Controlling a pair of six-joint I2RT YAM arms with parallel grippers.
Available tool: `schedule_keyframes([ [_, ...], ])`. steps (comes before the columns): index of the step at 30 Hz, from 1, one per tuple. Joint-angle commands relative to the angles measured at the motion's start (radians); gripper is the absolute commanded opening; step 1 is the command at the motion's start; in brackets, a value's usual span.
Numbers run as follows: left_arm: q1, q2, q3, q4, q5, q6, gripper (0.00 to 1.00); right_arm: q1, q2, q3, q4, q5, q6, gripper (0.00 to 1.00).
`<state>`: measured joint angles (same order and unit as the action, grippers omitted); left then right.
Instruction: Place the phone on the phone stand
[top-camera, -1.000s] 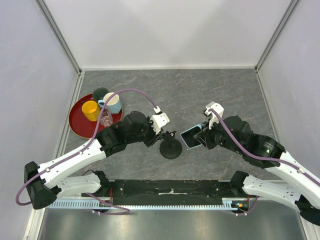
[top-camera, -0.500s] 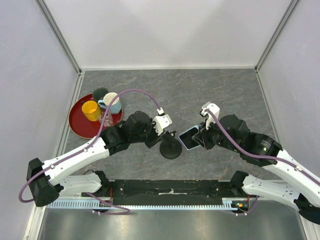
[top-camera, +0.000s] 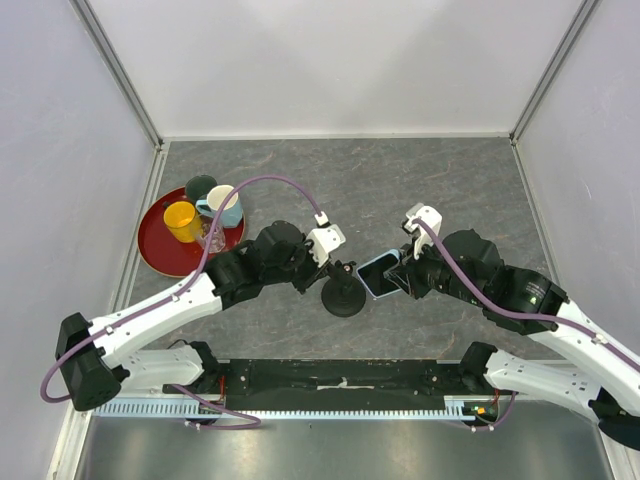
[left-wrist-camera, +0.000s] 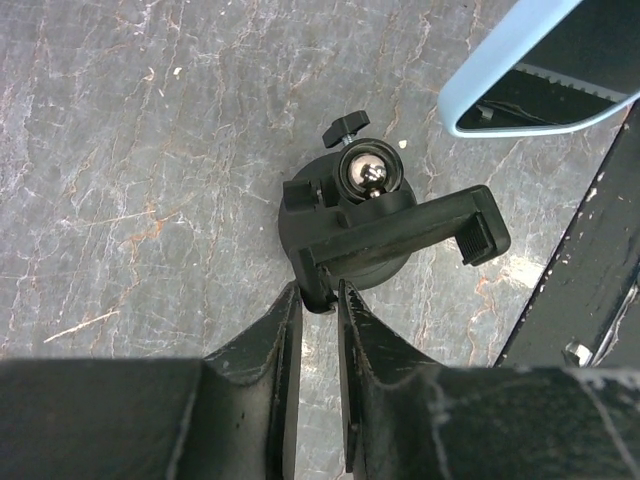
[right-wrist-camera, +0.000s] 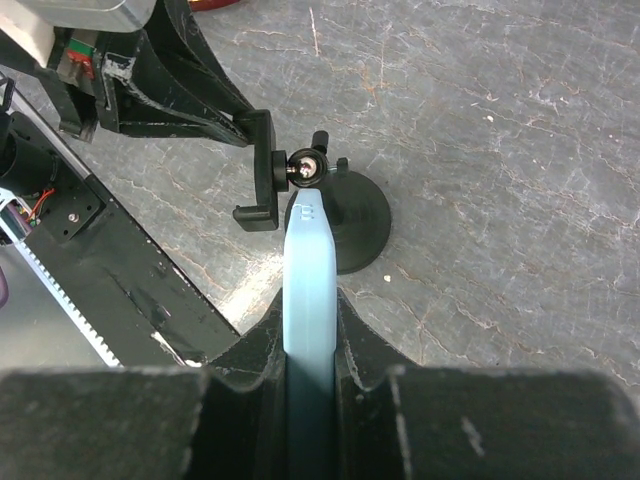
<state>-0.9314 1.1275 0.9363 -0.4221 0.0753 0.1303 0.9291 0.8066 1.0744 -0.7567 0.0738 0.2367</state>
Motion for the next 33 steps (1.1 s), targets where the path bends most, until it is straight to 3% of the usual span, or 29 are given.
schedule_keyframes([
  [1, -0.003, 0.017, 0.025, 0.046, -0.031, -0.044, 0.06, 0.001, -0.017, 0.033, 0.086, -0.029, -0.036, 0.00],
  [6, -0.003, 0.011, 0.018, 0.065, -0.072, -0.064, 0.02, 0.001, -0.030, 0.033, 0.072, -0.068, -0.100, 0.00],
  [16, -0.004, -0.038, -0.024, 0.108, -0.055, -0.066, 0.02, 0.007, 0.008, 0.044, 0.155, -0.434, -0.275, 0.00],
  [20, -0.003, -0.057, -0.031, 0.115, 0.003, -0.051, 0.02, 0.034, 0.054, 0.030, 0.217, -0.575, -0.468, 0.00],
  [27, -0.003, -0.055, -0.019, 0.065, 0.060, 0.009, 0.02, 0.054, 0.265, 0.119, 0.218, -0.677, -0.766, 0.00],
  [33, -0.003, -0.064, -0.016, 0.045, 0.081, 0.040, 0.02, 0.053, 0.423, 0.263, 0.114, -0.625, -0.930, 0.00],
])
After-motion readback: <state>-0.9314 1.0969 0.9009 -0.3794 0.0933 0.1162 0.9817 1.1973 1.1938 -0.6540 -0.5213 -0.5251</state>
